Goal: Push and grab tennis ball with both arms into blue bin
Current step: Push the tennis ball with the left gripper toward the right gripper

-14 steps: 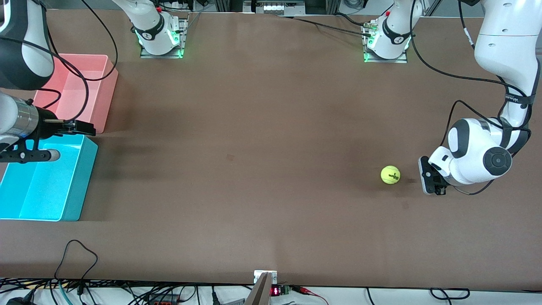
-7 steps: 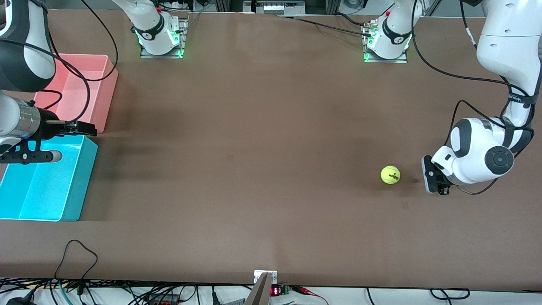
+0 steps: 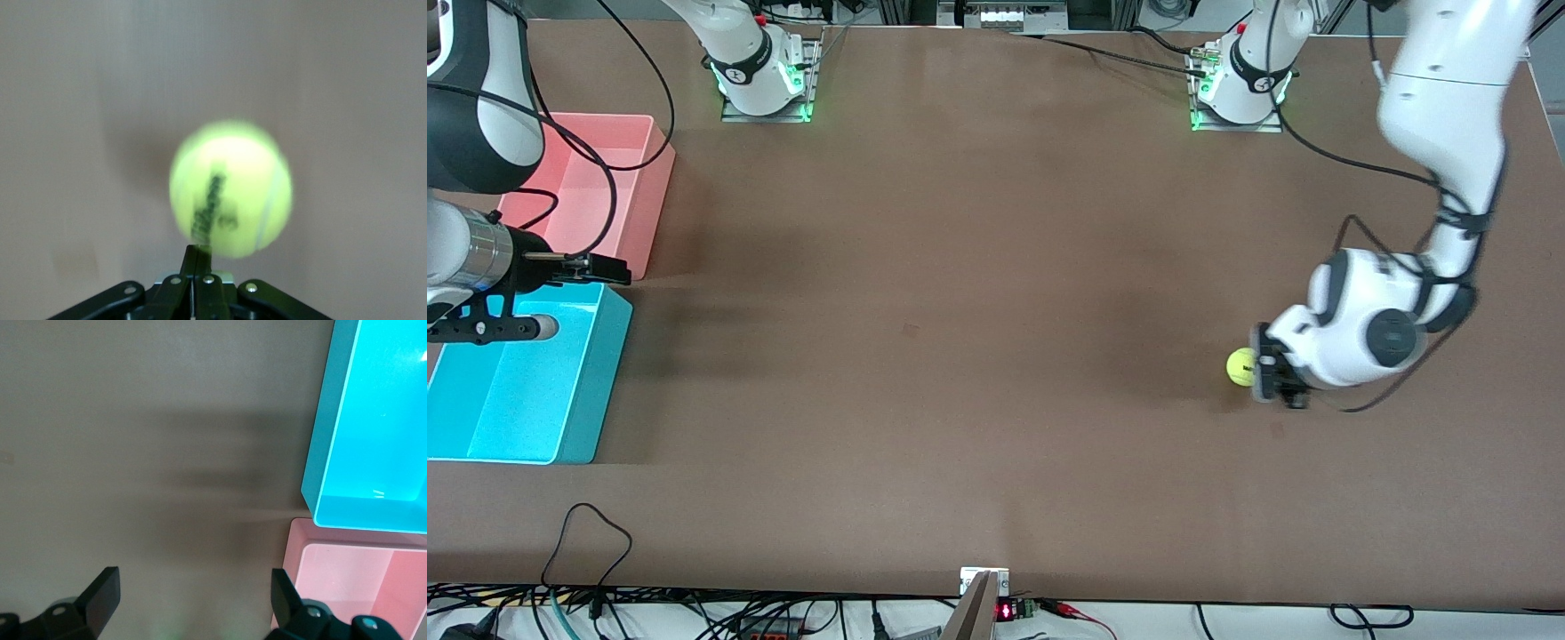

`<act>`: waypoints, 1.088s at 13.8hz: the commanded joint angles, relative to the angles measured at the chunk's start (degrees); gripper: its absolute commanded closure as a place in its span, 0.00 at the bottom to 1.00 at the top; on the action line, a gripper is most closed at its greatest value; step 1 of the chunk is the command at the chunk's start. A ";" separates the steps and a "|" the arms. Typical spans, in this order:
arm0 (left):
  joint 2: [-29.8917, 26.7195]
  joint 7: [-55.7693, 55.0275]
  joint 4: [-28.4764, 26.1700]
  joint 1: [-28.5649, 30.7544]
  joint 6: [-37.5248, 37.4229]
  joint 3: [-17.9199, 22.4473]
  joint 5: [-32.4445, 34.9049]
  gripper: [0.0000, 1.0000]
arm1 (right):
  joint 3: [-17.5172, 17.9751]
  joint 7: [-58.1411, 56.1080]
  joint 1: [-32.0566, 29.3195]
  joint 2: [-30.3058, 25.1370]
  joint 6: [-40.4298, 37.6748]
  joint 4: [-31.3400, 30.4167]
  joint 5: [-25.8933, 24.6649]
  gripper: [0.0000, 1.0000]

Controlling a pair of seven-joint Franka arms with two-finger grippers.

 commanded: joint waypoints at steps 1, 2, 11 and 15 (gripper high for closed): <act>-0.78 -8.86 0.65 -9.45 -0.14 0.65 1.21 1.00 | 0.42 -0.17 -0.49 -0.14 -1.00 -0.49 -0.43 0.00; -2.18 -8.87 0.74 -9.73 -0.49 0.57 0.95 1.00 | 0.42 -0.17 -0.49 -0.14 -1.17 -0.84 -0.16 0.00; -4.30 -7.46 11.72 3.26 -15.69 0.92 -0.62 1.00 | 1.12 0.54 3.72 0.92 8.13 -12.85 0.45 0.00; -4.31 -12.73 17.52 3.89 -22.62 1.09 -1.60 1.00 | 1.12 1.24 5.75 -7.92 19.96 -33.46 1.51 0.00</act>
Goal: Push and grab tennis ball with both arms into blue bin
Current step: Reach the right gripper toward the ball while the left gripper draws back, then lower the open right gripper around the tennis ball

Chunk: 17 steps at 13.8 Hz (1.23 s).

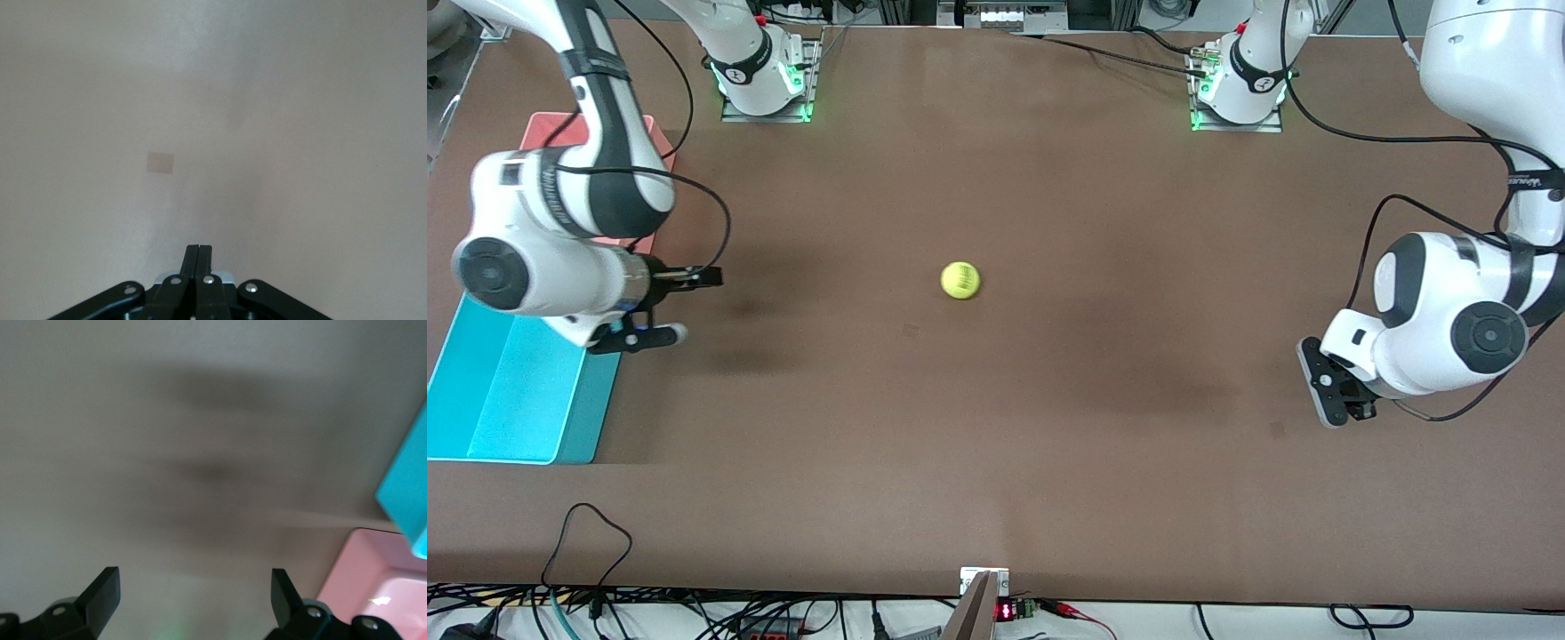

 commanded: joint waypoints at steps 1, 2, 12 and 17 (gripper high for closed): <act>0.12 -4.62 3.82 -0.20 -4.55 -0.21 -0.99 1.00 | -0.08 0.89 0.57 -12.17 10.91 -21.03 0.82 0.00; 0.12 -6.47 3.64 -0.11 -4.91 -0.21 -0.90 1.00 | -0.08 0.89 0.49 -14.11 13.83 -26.15 0.82 0.00; 0.47 -11.06 3.55 1.03 -8.25 -0.21 -0.99 1.00 | 1.23 0.63 0.13 -13.88 34.58 -46.24 0.82 0.00; 0.47 -11.06 3.55 0.95 -8.16 -0.21 -1.08 1.00 | 1.23 -0.17 -0.92 -9.57 42.59 -45.11 0.20 0.00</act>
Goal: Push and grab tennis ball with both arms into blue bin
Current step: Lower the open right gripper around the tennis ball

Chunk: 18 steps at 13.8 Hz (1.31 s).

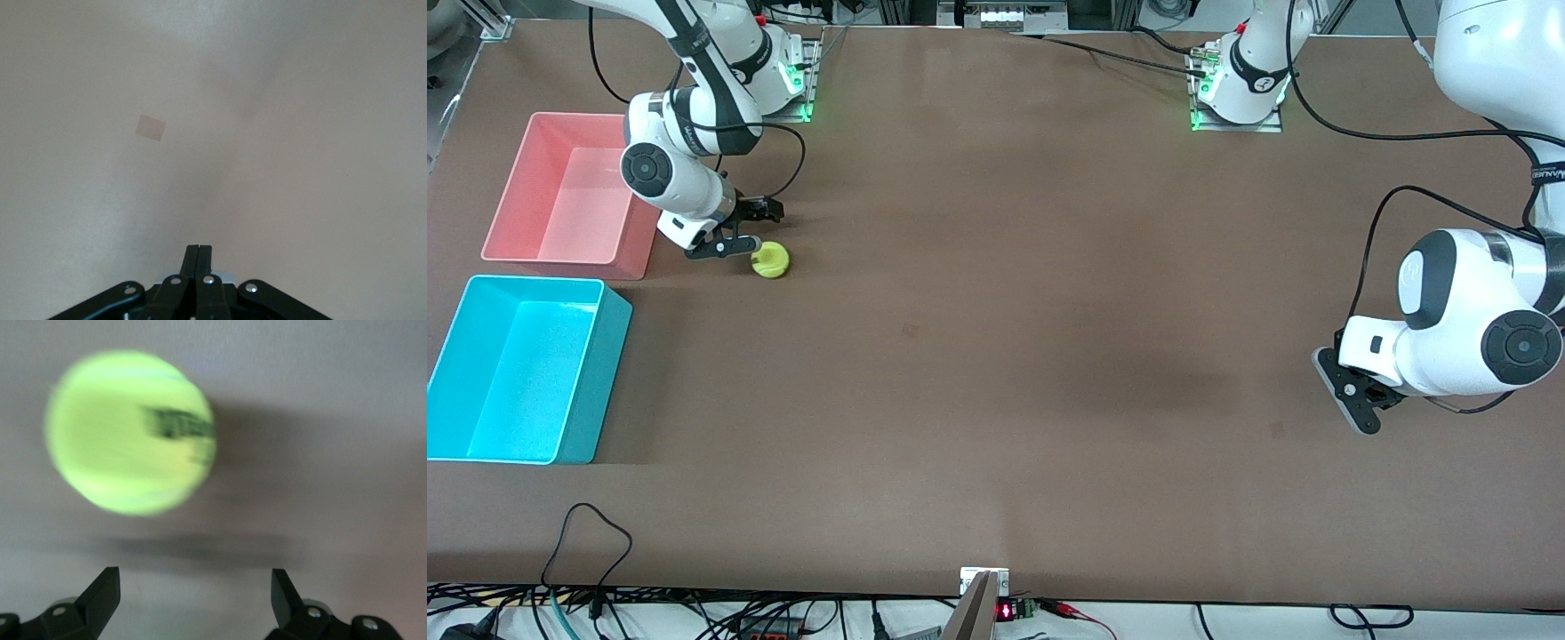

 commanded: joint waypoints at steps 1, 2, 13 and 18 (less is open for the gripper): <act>0.15 -0.37 0.88 0.11 -1.01 -0.16 -1.07 1.00 | 0.58 -0.55 -2.00 1.64 2.79 1.40 -0.11 0.00; 0.24 -0.29 0.88 0.19 -1.01 -0.16 -1.07 1.00 | 0.58 -0.55 -2.26 1.64 3.75 1.49 -0.19 0.00; -0.11 -1.60 1.31 0.37 -1.01 -0.42 -1.16 1.00 | 0.58 -2.92 -3.76 1.91 5.26 2.37 -0.72 0.00; -1.60 -5.28 1.31 0.37 -1.01 -0.69 -1.25 1.00 | 0.58 -5.37 -4.81 1.38 5.08 5.70 -4.06 0.00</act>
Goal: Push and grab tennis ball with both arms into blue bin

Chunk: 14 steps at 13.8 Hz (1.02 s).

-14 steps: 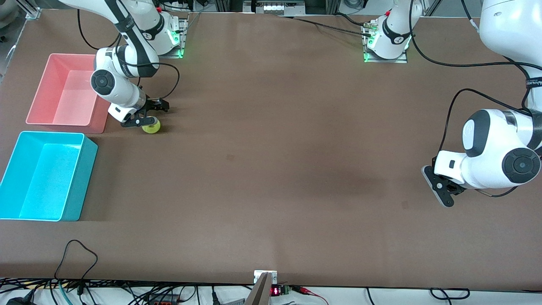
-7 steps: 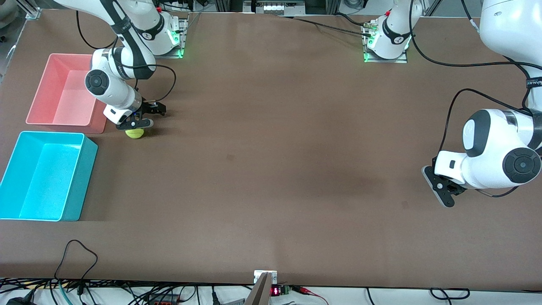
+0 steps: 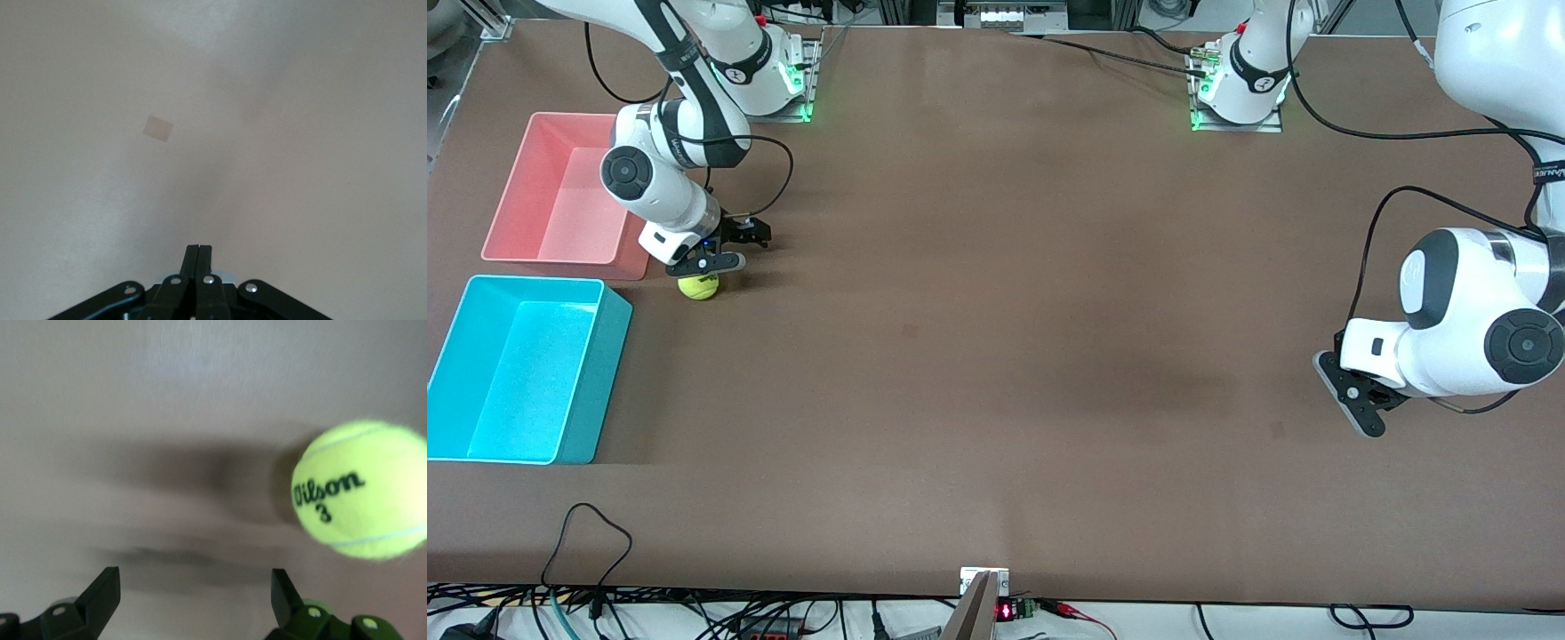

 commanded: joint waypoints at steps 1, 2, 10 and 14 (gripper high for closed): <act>-2.17 -3.39 0.58 0.37 -1.10 -0.41 -2.38 1.00 | 0.58 -4.60 -1.74 -0.24 -0.26 3.26 -0.91 0.00; -3.13 -5.06 0.49 0.37 -1.19 -0.41 -3.60 1.00 | 0.58 -6.19 -1.75 -0.41 -0.52 4.57 -0.83 0.00; -9.64 -30.86 0.58 -0.59 -5.14 -0.76 -4.41 0.00 | 0.58 -34.28 -3.68 0.37 -1.58 10.56 -1.00 0.00; -12.37 -46.36 1.19 -0.51 -8.56 -2.79 -4.41 0.00 | 0.58 -47.49 -7.10 3.53 -1.66 10.48 -1.00 0.00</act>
